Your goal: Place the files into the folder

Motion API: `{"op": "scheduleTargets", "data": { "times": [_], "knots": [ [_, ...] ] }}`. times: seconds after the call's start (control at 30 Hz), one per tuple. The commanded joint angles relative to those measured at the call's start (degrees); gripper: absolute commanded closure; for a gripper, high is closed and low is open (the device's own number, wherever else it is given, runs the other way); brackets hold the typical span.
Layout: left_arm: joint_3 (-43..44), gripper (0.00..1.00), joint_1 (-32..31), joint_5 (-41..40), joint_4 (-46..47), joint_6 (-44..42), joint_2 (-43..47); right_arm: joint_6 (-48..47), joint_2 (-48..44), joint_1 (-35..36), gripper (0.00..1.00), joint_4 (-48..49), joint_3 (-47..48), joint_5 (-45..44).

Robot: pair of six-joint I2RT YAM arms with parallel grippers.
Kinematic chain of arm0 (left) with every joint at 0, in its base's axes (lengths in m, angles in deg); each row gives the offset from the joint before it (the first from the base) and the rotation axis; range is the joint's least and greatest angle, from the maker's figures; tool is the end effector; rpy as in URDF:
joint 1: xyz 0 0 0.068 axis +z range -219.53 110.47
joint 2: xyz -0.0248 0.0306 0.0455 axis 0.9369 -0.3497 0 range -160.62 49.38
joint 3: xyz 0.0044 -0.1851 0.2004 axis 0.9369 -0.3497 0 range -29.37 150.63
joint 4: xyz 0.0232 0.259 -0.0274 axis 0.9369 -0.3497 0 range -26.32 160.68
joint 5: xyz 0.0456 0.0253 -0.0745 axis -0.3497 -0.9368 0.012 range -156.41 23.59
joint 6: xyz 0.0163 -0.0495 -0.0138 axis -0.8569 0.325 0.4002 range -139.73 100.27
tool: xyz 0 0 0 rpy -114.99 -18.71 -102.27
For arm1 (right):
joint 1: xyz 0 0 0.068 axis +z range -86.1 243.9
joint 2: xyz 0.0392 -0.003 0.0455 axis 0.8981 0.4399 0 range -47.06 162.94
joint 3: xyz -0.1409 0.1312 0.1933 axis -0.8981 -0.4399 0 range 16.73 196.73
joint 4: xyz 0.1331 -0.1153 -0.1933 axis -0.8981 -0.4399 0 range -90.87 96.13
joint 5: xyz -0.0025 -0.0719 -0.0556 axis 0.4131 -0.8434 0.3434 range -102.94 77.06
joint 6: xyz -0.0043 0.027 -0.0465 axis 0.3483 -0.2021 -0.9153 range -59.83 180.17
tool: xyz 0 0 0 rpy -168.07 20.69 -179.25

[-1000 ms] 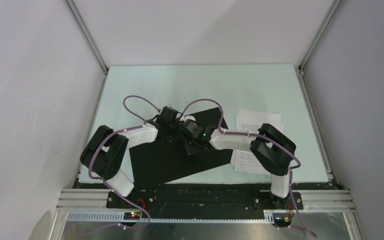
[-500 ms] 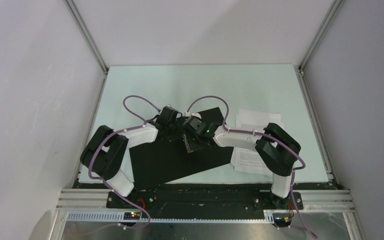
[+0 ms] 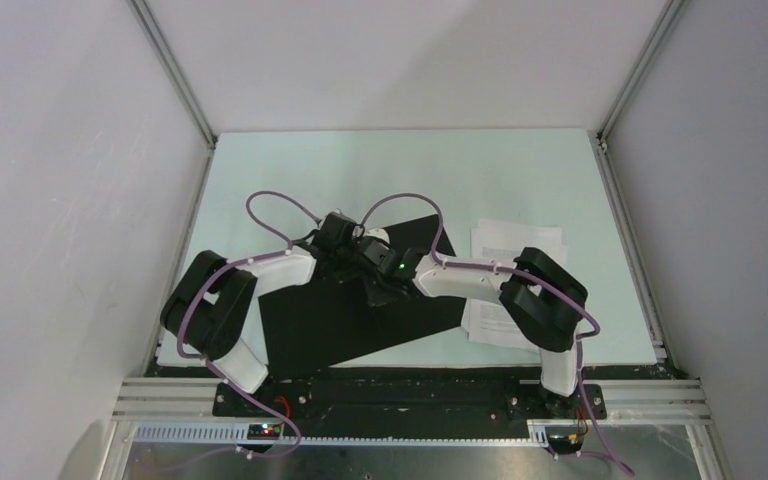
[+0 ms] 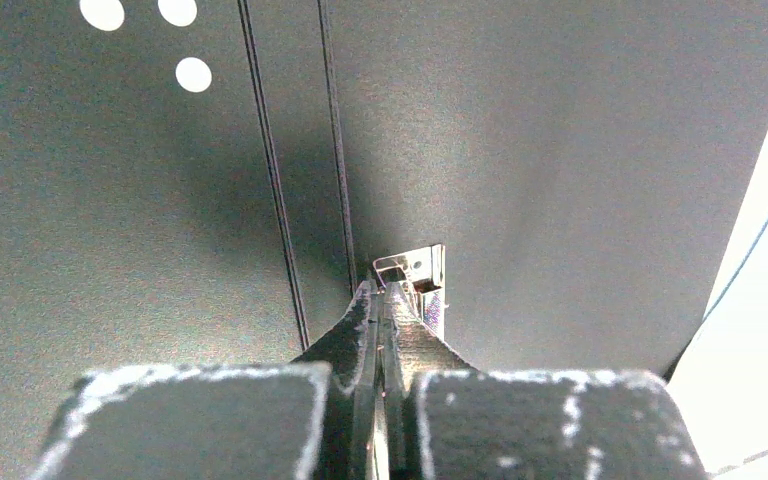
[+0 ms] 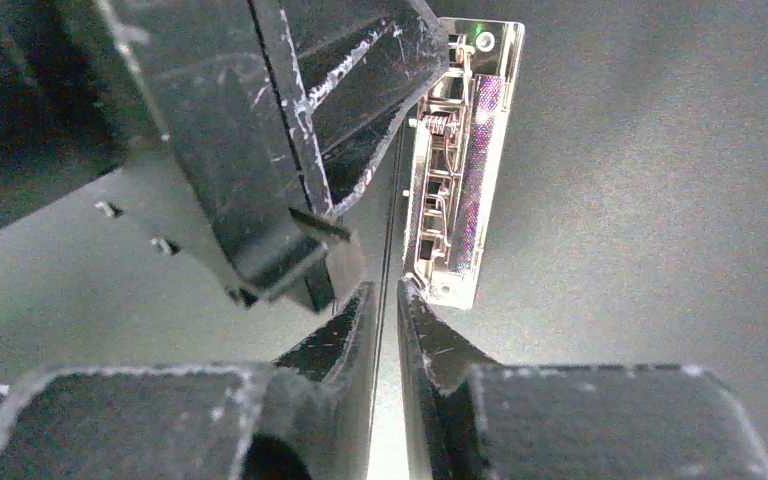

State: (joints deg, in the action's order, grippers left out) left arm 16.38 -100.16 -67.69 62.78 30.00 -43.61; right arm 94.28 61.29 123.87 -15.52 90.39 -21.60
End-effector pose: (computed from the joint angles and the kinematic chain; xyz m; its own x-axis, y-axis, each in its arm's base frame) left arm 0.2645 -0.1556 0.1481 -0.8366 -0.3912 -0.3834 -0.2167 0.8792 -0.4243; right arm 0.2045 0.3430 0.1831 -0.8014 -0.2785 -0.5293 -0.4404 0.8736 0.2071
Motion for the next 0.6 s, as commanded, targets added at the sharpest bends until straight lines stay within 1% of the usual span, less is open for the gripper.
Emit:
{"op": "scheduleTargets", "data": {
  "times": [0.0,0.13,0.57],
  "knots": [
    [-0.9,1.0,-0.29,-3.16,-3.53,-0.26,-3.39,0.26,2.75,0.98,0.84,-1.97,3.34,-3.8],
    [-0.9,1.0,-0.13,-2.95,-3.58,-0.25,-3.59,0.96,3.59,1.01,0.89,-3.24,3.5,-5.55],
    [-0.9,1.0,0.74,-2.2,-3.58,-0.25,-3.84,1.48,3.65,2.15,0.9,-6.08,3.5,-8.56]
  ]
}}
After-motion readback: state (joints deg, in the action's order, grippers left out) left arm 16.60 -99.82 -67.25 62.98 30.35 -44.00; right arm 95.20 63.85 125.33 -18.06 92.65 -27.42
